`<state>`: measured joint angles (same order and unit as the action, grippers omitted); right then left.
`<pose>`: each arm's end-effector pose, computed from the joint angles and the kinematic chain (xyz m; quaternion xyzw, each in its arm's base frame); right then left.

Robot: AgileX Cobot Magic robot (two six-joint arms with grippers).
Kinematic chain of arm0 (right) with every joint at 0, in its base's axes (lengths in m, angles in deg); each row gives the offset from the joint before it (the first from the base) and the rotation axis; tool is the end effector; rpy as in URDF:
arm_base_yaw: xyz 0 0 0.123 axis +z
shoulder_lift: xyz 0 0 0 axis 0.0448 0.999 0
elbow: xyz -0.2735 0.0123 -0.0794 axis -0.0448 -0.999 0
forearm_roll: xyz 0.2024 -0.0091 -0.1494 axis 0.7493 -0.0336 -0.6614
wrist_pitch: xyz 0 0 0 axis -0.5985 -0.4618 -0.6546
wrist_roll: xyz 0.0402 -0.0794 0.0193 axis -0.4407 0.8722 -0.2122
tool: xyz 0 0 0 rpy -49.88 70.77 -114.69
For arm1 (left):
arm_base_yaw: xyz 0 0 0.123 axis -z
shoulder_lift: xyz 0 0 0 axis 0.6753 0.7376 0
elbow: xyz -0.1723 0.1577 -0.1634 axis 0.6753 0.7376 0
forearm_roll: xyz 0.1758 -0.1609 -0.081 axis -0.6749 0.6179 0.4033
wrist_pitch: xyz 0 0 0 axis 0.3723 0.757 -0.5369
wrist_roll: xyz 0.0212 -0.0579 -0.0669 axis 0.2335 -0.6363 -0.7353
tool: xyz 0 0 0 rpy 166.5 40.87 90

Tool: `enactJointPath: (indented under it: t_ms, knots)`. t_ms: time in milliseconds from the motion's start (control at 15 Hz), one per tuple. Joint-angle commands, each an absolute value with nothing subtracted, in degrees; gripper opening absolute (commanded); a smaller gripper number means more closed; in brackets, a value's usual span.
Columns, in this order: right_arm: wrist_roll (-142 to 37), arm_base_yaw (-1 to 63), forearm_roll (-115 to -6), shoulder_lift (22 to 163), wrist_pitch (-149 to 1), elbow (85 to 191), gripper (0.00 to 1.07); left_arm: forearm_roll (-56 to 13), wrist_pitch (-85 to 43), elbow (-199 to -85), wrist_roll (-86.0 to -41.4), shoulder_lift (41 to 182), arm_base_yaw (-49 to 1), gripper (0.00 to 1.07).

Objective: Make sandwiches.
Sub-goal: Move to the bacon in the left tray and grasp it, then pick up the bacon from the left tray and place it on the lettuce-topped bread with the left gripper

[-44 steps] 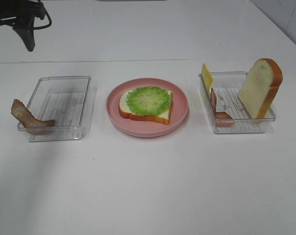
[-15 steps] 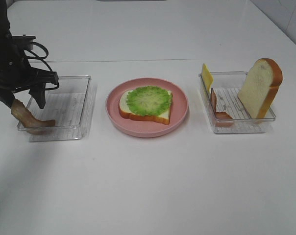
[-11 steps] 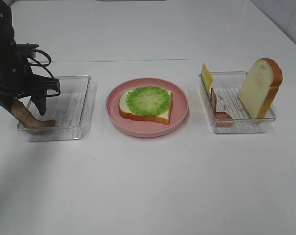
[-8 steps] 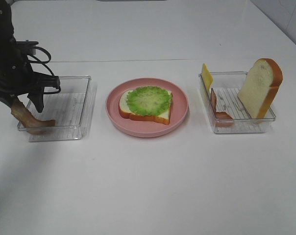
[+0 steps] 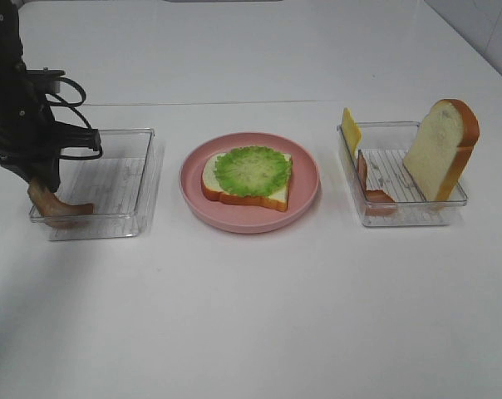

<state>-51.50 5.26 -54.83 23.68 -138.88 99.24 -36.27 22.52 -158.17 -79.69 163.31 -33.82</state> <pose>-0.0072 0.0080 0.2776 -0.0634 0.8509 0.0391 0.5200 0.4124 -0.0624 0.1542 -0.0293 0.9980 -0.0077 0.0560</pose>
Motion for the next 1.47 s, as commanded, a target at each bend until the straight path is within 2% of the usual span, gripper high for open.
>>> enactJointPath:
  t_ms: [67,533,800,867,1000,1133,1333,1400,1467]
  knots:
    - [-51.04,4.92,-55.0,22.7,-138.19,99.24,0.76,-35.35,23.67,-158.4,-77.17,163.31,-33.77,0.0]
    - [-51.04,4.92,-55.0,22.7,-138.19,99.24,0.76,-34.72,24.3,-159.2,-76.37,162.91,-33.77,0.0]
    - [-51.04,4.92,-55.0,22.7,-138.19,99.24,0.76,-29.17,26.42,-165.79,-72.41,162.91,-33.77,0.0]
    - [-51.04,4.92,-55.0,22.7,-138.19,99.24,0.76,-26.24,26.47,-167.86,-71.27,162.91,-33.77,0.0]
    - [-51.04,4.92,-55.0,22.7,-138.19,99.24,0.76,-16.73,25.61,-171.52,-64.74,162.91,-33.77,0.0]
    - [-51.04,4.92,-55.0,22.7,-138.19,99.24,0.76,-5.5,24.75,-173.24,-56.95,163.08,-33.77,0.0]
    - [-51.04,4.92,-55.0,22.7,-138.19,99.24,0.76,11.63,22.58,-173.3,-48.52,164.8,-33.59,0.0]
    - [-51.04,4.92,-55.0,22.7,-138.19,99.24,0.76,21.14,22.81,-173.3,-44.51,166.69,-33.59,0.0]
    - [-51.04,4.92,-55.0,22.7,-138.19,99.24,0.76,24.12,22.92,-173.3,-43.14,167.38,-33.59,0.0]
